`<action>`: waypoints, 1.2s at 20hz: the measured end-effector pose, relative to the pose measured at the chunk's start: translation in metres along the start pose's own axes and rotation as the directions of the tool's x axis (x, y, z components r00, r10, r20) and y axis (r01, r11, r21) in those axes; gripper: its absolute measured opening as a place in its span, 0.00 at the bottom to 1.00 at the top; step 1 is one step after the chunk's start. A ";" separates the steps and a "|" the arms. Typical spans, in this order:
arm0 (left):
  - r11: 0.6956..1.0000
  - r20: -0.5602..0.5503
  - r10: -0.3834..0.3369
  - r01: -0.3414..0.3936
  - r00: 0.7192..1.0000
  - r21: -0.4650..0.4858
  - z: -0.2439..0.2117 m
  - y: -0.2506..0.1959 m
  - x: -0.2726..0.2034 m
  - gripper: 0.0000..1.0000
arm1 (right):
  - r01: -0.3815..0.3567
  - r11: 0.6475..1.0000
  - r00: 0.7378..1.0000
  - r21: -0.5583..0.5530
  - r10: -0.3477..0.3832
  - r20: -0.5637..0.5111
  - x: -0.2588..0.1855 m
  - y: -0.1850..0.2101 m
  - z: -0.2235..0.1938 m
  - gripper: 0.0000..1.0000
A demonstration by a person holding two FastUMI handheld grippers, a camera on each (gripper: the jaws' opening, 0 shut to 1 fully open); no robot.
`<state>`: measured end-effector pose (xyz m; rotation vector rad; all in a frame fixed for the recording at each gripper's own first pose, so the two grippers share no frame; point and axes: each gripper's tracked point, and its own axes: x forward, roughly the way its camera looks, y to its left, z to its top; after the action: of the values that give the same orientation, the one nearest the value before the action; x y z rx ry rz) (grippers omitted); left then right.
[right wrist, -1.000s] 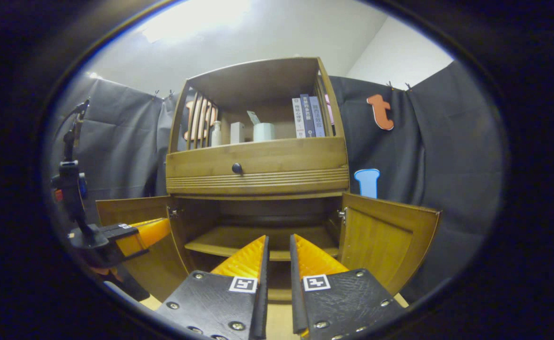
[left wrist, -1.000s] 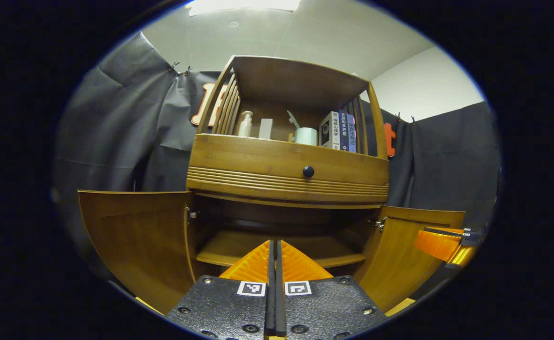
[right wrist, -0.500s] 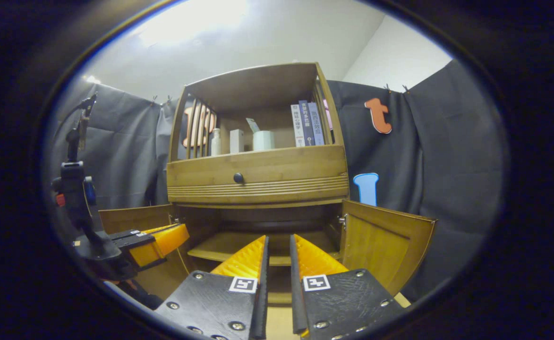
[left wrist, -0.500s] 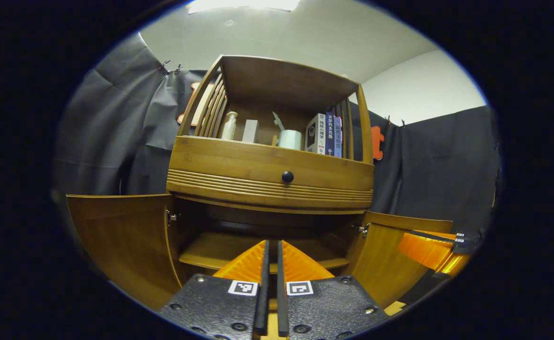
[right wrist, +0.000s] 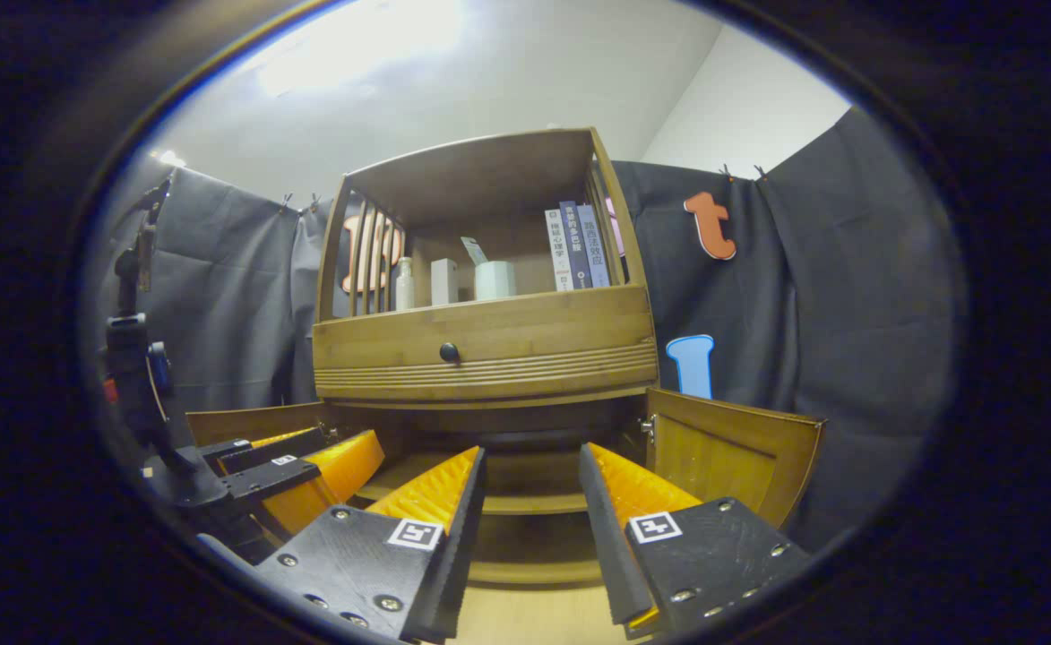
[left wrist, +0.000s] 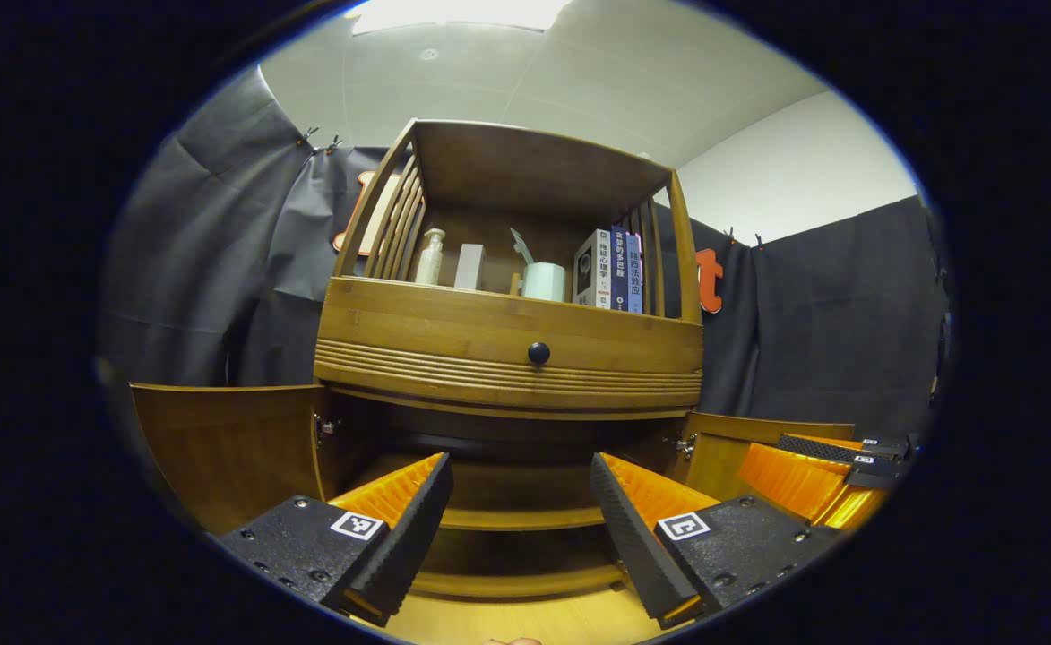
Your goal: Open the right door of the double-door shoe cabinet with the right hand, and open the left door with the left hand.
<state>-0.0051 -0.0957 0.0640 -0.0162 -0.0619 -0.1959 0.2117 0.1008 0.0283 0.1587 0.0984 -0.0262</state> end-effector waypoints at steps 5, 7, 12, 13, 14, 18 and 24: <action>1.000 -0.021 0.014 -0.014 1.000 -0.016 -0.007 0.004 0.001 0.92 | -0.002 1.000 1.000 0.005 0.002 0.017 -0.001 0.002 0.004 0.61; 1.000 -0.028 0.009 -0.010 1.000 -0.012 -0.009 0.002 0.001 0.92 | 0.010 1.000 1.000 -0.004 -0.010 0.011 0.000 -0.002 0.001 0.61; 1.000 -0.038 0.010 -0.011 0.999 -0.006 -0.012 0.003 0.002 0.95 | 0.001 1.000 1.000 -0.013 -0.001 0.006 -0.001 0.002 -0.002 0.61; 1.000 -0.037 0.010 -0.010 0.999 -0.004 -0.012 0.003 0.002 0.95 | 0.001 1.000 1.000 -0.011 -0.001 0.007 0.001 0.002 -0.003 0.53; 1.000 -0.036 0.008 -0.008 0.999 -0.001 -0.011 0.002 0.002 0.95 | -0.001 1.000 1.000 -0.009 0.001 0.007 0.002 0.003 -0.002 0.53; 1.000 -0.032 0.006 -0.005 0.999 0.009 -0.010 0.003 0.002 0.92 | 0.000 1.000 1.000 0.003 0.000 0.008 0.002 0.002 -0.004 0.53; 1.000 -0.025 0.012 -0.012 1.000 0.014 -0.009 0.006 0.001 0.92 | 0.012 1.000 1.000 -0.005 -0.012 0.013 0.002 0.000 -0.003 0.61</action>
<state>-0.0020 -0.0901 0.0554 -0.0006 -0.0383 -0.1839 0.2134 0.1013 0.0256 0.1529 0.0861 -0.0386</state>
